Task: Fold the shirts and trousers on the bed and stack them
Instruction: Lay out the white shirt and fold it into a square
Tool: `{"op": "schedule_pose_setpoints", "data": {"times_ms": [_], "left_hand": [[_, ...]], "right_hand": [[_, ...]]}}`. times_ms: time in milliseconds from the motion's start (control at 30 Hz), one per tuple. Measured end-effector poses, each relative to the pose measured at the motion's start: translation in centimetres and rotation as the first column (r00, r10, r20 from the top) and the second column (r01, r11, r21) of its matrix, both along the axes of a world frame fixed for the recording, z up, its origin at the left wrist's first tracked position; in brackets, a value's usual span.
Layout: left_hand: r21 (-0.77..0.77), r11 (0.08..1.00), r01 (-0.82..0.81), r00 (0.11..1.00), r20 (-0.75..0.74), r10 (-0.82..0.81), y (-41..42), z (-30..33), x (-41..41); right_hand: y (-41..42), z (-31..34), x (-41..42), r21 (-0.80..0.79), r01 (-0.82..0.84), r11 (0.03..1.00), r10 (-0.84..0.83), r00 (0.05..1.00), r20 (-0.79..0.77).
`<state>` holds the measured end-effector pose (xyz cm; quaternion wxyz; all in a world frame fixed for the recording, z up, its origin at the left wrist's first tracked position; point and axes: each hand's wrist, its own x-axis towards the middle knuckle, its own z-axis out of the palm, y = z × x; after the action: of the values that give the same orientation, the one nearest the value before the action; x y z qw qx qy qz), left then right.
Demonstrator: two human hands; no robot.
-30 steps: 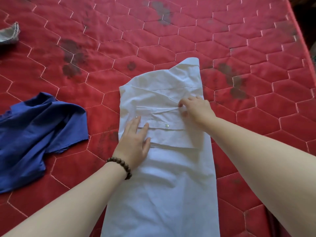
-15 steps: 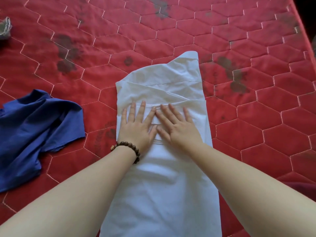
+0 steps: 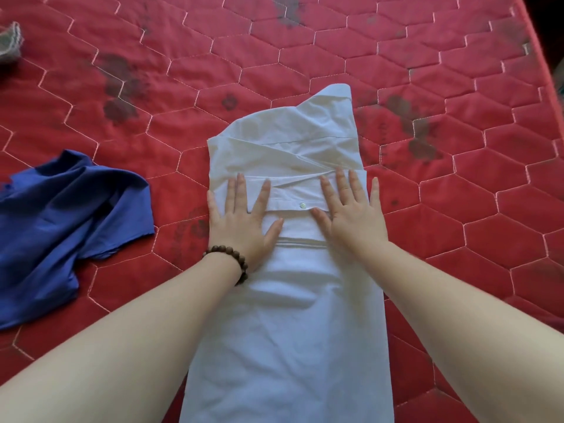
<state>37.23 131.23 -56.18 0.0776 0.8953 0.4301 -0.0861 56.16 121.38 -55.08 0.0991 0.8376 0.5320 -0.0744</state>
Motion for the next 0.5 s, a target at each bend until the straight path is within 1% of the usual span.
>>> {"op": "schedule_pose_setpoints", "data": {"times_ms": [33,67,133,200,267,333,433,500], "left_hand": [[0.032,0.999,0.009,1.000,-0.017,-0.008,-0.6,0.1,-0.9],[0.059,0.998,0.017,1.000,-0.023,-0.016,-1.6,0.1,-1.9],[0.067,0.996,0.051,0.999,0.009,-0.052,-4.4,0.2,-3.7],[0.025,0.994,0.107,0.993,0.056,-0.108,-6.8,0.1,-5.2],[0.009,0.991,0.134,0.989,0.065,-0.134,-7.7,-0.1,-7.0],[0.019,0.992,0.126,0.991,0.038,-0.127,-7.5,-0.2,-8.9],[0.055,0.997,0.063,0.998,-0.022,-0.061,-7.4,0.4,-10.8],[0.076,0.997,0.024,0.999,-0.039,-0.021,-8.4,0.8,-10.7]], "right_hand": [[-0.3,0.3,-0.9,0.050,0.003,0.999,-0.003,1.000,0.003],[-0.8,0.5,-2.2,0.118,-0.003,0.993,0.007,0.999,-0.034],[-2.4,0.3,-5.5,0.215,-0.058,0.975,0.090,0.986,-0.140],[-4.6,-0.3,-8.7,0.194,-0.140,0.971,0.176,0.966,-0.189],[-6.4,-0.7,-9.6,0.125,-0.167,0.978,0.188,0.967,-0.174],[-8.2,-0.9,-8.3,0.084,-0.107,0.991,0.118,0.984,-0.134],[-11.2,-0.9,-5.9,-0.002,0.056,0.998,-0.056,0.997,-0.052],[-12.3,-0.3,-6.6,0.022,0.137,0.990,-0.137,0.990,-0.023]]}}
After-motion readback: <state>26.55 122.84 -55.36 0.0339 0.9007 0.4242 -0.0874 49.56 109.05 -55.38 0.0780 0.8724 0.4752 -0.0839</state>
